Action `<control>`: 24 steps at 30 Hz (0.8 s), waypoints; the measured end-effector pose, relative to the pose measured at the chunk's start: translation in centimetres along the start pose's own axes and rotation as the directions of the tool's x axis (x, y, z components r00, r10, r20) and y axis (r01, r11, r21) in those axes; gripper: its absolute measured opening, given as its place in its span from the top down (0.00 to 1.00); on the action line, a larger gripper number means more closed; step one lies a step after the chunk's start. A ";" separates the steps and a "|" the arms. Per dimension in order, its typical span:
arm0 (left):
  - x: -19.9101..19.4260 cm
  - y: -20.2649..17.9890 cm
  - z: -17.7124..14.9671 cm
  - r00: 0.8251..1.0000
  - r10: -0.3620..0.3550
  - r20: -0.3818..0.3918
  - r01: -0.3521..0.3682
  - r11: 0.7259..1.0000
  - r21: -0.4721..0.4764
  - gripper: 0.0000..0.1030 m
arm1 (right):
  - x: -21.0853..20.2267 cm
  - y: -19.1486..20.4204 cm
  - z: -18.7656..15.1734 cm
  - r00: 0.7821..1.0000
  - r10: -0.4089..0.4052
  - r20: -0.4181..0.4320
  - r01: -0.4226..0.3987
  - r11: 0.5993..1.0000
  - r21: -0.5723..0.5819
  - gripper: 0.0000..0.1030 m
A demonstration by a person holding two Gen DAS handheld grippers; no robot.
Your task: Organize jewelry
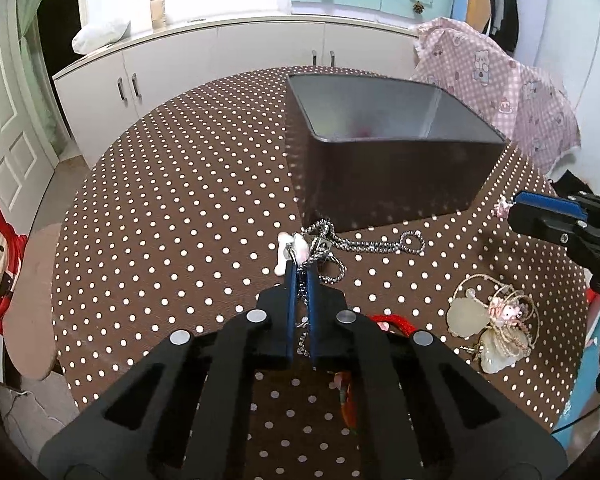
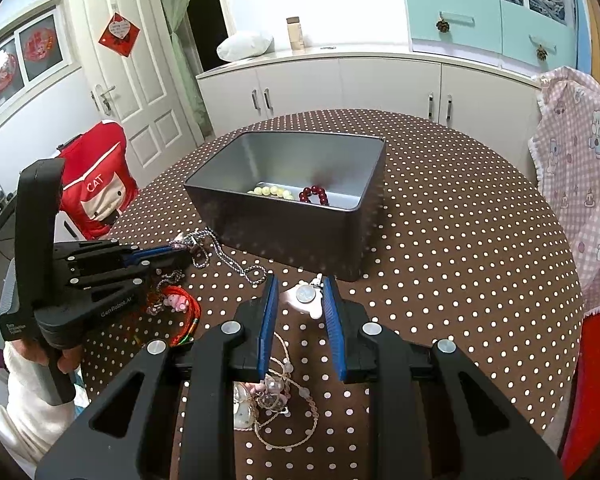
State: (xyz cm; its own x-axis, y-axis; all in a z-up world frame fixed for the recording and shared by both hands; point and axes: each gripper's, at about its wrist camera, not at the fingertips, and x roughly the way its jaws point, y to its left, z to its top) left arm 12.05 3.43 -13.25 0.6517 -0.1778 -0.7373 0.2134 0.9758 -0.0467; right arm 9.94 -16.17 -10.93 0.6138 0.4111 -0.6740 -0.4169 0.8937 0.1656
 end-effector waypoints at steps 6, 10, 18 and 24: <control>-0.7 0.0 0.7 1.000 -0.007 0.026 0.007 1.000 -0.004 0.95 | -0.2 0.3 0.4 1.000 -0.002 0.009 0.002 1.000 -0.005 0.79; -1.2 -0.1 1.1 0.999 -0.018 0.041 0.018 1.000 -0.008 0.95 | -0.5 0.4 0.6 1.000 -0.004 0.018 0.004 1.000 -0.009 0.79; -2.3 -0.1 2.1 0.997 -0.039 0.073 0.040 0.999 -0.016 0.95 | -1.0 0.5 1.3 0.999 -0.008 0.039 0.008 1.000 -0.014 0.79; -3.9 -0.2 3.6 0.992 -0.051 0.117 0.053 0.998 -0.014 0.95 | -2.1 0.7 2.5 0.997 -0.006 0.079 0.008 1.000 -0.026 0.79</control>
State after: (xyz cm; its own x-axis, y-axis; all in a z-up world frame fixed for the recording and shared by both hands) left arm 12.13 3.48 -7.92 0.7205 -0.2411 -0.6502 0.2376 0.9667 -0.0952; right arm 10.05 -15.91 -7.56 0.6672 0.4189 -0.6159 -0.4295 0.8919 0.1414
